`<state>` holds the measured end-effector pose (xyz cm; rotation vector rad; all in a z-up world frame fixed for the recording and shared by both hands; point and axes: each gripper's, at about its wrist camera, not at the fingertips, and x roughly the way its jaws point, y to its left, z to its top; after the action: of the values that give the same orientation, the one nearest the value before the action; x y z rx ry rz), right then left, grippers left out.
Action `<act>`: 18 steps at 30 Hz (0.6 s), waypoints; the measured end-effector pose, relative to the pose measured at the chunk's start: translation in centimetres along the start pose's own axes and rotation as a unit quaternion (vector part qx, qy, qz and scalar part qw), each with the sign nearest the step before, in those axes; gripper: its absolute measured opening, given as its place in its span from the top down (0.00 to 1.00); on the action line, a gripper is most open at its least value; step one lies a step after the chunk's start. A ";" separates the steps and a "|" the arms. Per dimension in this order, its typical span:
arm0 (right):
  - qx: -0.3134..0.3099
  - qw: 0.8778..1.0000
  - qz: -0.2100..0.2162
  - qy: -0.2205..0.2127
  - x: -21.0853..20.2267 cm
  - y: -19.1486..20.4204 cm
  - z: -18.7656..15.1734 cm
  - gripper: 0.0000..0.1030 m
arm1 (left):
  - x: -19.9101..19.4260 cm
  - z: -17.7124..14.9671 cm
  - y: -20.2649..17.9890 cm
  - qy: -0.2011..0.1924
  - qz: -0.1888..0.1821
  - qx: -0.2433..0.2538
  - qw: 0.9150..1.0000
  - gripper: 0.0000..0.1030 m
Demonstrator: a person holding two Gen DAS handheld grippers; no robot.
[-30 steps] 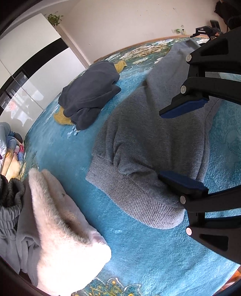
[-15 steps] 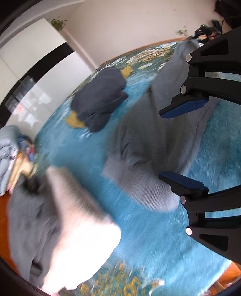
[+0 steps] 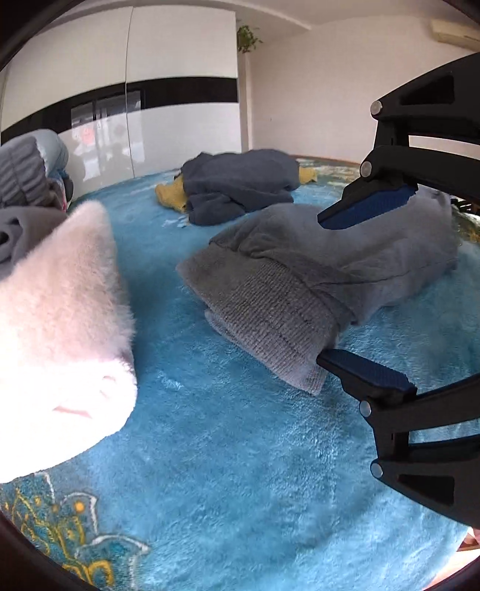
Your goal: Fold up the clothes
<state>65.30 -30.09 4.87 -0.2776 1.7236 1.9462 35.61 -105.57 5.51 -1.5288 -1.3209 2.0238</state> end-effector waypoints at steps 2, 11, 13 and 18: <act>0.000 1.000 -0.002 0.002 -0.3 0.0 -0.1 0.84 | 0.4 -0.4 -0.6 0.003 0.021 0.006 1.000 0.28; 0.002 1.000 0.001 0.005 -0.3 -0.3 -0.1 0.84 | 2.7 -0.8 -0.5 0.034 0.028 -0.037 0.998 0.27; 0.004 1.000 0.002 0.006 -0.3 -0.3 -0.1 0.84 | 3.1 -0.1 0.1 0.025 -0.006 -0.068 0.997 0.26; 0.005 1.000 0.004 0.008 -0.6 -0.5 -0.1 0.84 | 3.9 0.3 1.2 -0.003 -0.051 -0.124 0.991 0.25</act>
<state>66.02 -30.29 4.65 -0.2832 1.7480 1.9457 34.14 -103.69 2.12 -1.5198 -1.6696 1.8604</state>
